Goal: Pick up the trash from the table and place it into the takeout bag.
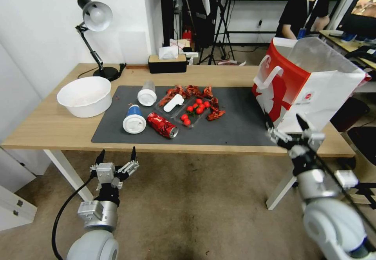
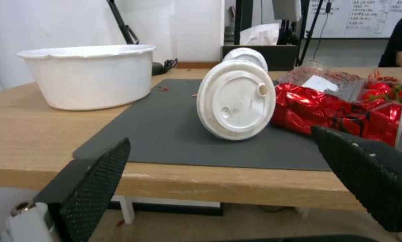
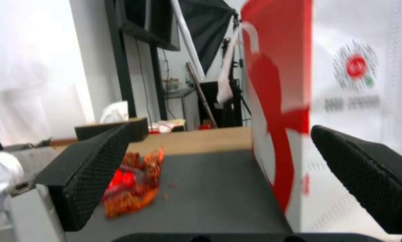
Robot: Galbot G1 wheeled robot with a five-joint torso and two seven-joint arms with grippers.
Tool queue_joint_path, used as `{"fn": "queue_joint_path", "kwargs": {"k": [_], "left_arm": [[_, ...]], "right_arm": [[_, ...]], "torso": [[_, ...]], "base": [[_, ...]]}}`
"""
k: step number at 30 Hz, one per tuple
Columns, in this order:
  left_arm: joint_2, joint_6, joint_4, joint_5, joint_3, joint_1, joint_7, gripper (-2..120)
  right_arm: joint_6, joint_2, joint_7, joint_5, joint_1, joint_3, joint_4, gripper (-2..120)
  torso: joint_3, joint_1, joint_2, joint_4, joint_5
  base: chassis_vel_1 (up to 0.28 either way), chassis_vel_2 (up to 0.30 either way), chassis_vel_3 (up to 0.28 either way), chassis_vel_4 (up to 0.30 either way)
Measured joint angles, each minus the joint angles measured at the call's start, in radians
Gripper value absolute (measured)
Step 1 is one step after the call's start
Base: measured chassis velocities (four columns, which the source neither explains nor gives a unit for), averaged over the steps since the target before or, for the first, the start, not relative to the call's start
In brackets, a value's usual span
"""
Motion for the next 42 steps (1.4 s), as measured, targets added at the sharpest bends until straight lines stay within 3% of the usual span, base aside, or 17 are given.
{"fn": "queue_joint_path", "kwargs": {"k": [16,42], "left_arm": [[0.0,-0.004,0.015,-0.004,0.008,-0.007,-0.002,100],[0.003,-0.006,0.022,-0.014,0.014,-0.015,-0.001,100]], "right_arm": [[0.085,0.072,-0.062,-0.022,-0.08,-0.043,-0.109,100],[0.082,0.094,-0.075,-0.028,-0.091,-0.058,-0.171,100]], "torso": [[0.0,0.0,0.0,0.0001,0.0],[0.0,0.0,0.0,0.0001,-0.0001]], "base": [[0.0,0.0,0.0,0.0],[0.0,0.0,0.0,0.0]]}}
